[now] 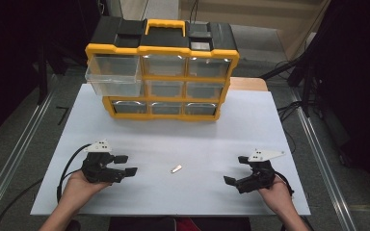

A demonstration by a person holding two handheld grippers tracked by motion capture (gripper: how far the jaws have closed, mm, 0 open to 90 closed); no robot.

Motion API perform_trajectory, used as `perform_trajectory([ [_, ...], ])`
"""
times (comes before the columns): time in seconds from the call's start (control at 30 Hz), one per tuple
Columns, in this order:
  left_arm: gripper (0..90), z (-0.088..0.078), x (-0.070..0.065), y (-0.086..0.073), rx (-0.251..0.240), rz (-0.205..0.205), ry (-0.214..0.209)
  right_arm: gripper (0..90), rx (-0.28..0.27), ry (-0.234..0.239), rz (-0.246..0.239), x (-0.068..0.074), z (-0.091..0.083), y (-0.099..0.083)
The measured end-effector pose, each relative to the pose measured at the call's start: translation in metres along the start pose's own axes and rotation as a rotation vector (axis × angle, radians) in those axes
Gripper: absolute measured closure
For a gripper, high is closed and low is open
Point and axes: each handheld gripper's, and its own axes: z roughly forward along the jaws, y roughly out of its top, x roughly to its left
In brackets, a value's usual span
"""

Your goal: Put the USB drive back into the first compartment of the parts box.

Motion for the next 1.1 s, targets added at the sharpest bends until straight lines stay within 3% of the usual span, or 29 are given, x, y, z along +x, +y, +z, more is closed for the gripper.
perform_trajectory([
  [0.13, 33.4, -0.0005, 0.0004, 0.0, -0.013, 0.013, -0.011, 0.0, 0.001, -0.004, -0.004, -0.0006, -0.0003, 0.0],
  [0.17, 29.1, -0.0002, 0.0018, 0.0004, -0.026, 0.004, -0.01, 0.0, -0.006, 0.0, 0.002, -0.0008, -0.0011, 0.0003],
  [0.27, 29.0, 0.0004, 0.0022, 0.0005, -0.018, 0.006, 0.006, 0.0, -0.006, 0.007, 0.009, -0.001, -0.0019, 0.0006],
  [0.3, 24.2, 0.0008, 0.0023, 0.0007, -0.013, 0.01, 0.009, 0.0, 0.007, 0.024, 0.023, -0.0011, -0.0026, 0.0007],
  [0.4, 24.3, 0.0008, 0.0019, 0.0018, -0.021, -0.007, -0.003, 0.0, 0.023, 0.041, 0.037, -0.0006, -0.0028, 0.0009],
  [0.57, 24.6, 0.0009, 0.0013, 0.0022, -0.005, 0.002, 0.001, 0.0, 0.034, 0.02, 0.023, -0.0001, -0.0028, 0.0005],
  [0.77, 25.0, 0.0013, 0.0008, 0.0032, 0.0, 0.003, -0.006, 0.0, 0.04, 0.035, 0.036, 0.0004, -0.0034, 0.0012],
  [1.1, 26.3, 0.0006, 0.0003, 0.005, -0.004, -0.004, -0.026, 0.0, 0.043, 0.031, 0.017, 0.0023, -0.0031, 0.0007],
])
